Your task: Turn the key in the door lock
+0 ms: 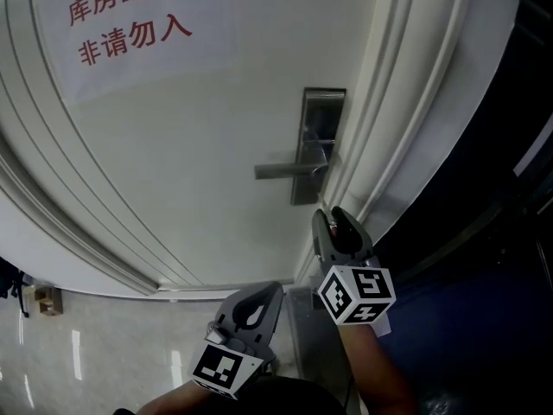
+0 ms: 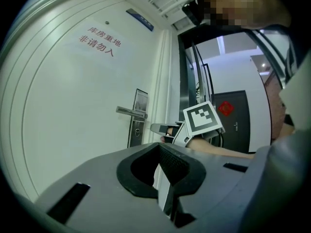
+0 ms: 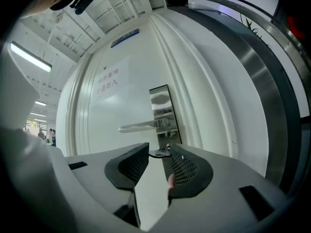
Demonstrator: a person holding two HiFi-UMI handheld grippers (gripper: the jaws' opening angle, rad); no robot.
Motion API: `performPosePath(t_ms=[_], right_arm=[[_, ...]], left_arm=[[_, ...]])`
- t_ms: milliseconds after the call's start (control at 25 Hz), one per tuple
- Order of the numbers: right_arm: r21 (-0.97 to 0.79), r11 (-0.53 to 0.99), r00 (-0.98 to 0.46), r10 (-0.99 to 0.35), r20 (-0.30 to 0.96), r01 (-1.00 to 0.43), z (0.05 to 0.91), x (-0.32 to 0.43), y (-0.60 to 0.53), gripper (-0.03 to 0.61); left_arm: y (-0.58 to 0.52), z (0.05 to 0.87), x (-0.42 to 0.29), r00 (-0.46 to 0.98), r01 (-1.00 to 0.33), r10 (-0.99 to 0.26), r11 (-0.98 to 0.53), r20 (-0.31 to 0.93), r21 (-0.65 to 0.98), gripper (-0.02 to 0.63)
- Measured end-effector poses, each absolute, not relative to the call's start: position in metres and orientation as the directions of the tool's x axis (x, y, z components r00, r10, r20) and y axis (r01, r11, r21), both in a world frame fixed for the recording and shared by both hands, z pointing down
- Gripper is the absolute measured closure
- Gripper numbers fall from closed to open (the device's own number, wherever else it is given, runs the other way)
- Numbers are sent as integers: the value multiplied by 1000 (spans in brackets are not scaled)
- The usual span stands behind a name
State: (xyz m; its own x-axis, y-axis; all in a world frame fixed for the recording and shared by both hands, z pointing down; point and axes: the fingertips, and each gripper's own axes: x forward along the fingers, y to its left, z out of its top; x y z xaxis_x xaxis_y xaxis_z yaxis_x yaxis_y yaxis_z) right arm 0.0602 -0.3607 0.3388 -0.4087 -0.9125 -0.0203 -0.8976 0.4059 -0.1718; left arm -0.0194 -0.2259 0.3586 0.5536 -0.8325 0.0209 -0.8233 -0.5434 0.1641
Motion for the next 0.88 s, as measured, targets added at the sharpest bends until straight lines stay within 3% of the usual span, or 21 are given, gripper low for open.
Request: performPosePath(t_ms=[440,880], right_arm=[[-43,374,-374,-927,-25,-926,348,47,-398,440],[-44,366,-366,-930,-18,-929,356,43,-411,440]], left_arm=[[-260,367,-37,565,-816,-824,-552,38,171,612],[-270,373,-45,562,-819,-826,-547,50,173,612]])
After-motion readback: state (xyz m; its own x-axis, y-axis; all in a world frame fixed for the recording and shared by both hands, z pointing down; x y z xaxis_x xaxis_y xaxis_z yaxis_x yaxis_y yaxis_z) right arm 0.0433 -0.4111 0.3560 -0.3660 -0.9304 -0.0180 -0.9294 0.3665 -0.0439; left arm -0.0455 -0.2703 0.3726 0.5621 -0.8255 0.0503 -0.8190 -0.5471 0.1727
